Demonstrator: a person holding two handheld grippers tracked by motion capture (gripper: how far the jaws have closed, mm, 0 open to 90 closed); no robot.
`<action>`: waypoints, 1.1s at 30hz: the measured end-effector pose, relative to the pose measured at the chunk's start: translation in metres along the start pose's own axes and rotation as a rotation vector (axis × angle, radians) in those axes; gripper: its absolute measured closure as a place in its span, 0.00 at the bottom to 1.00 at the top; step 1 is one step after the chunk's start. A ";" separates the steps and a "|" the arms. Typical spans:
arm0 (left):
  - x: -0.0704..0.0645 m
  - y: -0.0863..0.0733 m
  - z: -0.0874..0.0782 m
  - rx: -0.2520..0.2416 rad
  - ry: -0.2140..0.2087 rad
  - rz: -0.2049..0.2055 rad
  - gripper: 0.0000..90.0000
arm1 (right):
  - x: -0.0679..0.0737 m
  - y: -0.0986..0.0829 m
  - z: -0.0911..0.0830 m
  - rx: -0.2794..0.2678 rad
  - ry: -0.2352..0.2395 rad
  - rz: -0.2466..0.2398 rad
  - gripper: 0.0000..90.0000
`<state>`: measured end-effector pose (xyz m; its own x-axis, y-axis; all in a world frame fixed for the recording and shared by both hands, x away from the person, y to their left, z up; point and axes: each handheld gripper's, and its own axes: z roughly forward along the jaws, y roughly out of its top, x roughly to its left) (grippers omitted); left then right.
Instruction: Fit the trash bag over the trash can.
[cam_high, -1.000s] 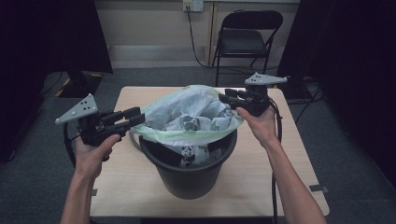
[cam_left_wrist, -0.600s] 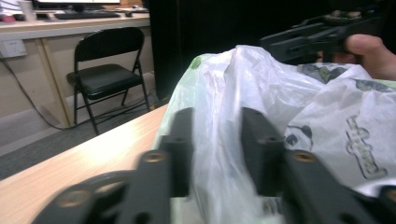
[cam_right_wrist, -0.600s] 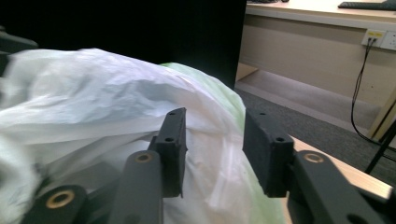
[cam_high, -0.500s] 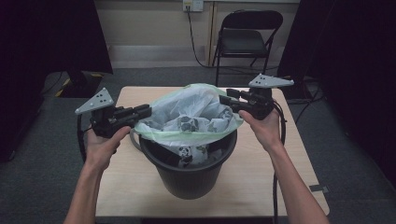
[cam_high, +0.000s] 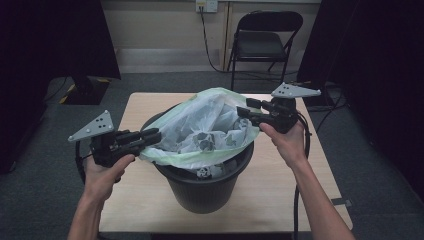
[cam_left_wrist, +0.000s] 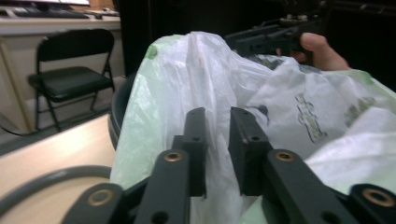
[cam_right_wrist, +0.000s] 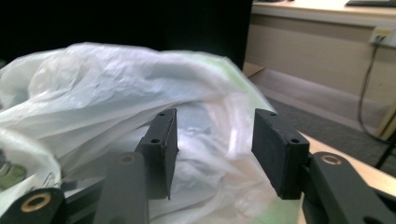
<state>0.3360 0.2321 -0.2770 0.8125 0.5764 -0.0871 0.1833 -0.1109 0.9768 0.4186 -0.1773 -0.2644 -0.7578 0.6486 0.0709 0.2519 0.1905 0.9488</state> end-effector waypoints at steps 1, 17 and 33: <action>0.002 0.003 0.003 -0.016 0.002 0.000 0.78 | 0.000 -0.001 0.001 0.001 0.000 0.004 0.56; 0.015 -0.007 0.000 0.021 0.043 -0.033 1.00 | -0.002 -0.001 -0.006 -0.013 -0.007 0.006 0.54; 0.001 -0.012 -0.001 0.016 0.013 -0.029 1.00 | -0.001 -0.013 0.003 0.030 0.068 0.028 0.86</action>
<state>0.3340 0.2347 -0.2882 0.7996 0.5898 -0.1126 0.2155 -0.1068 0.9706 0.4176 -0.1780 -0.2774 -0.7890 0.6028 0.1188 0.2904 0.1954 0.9367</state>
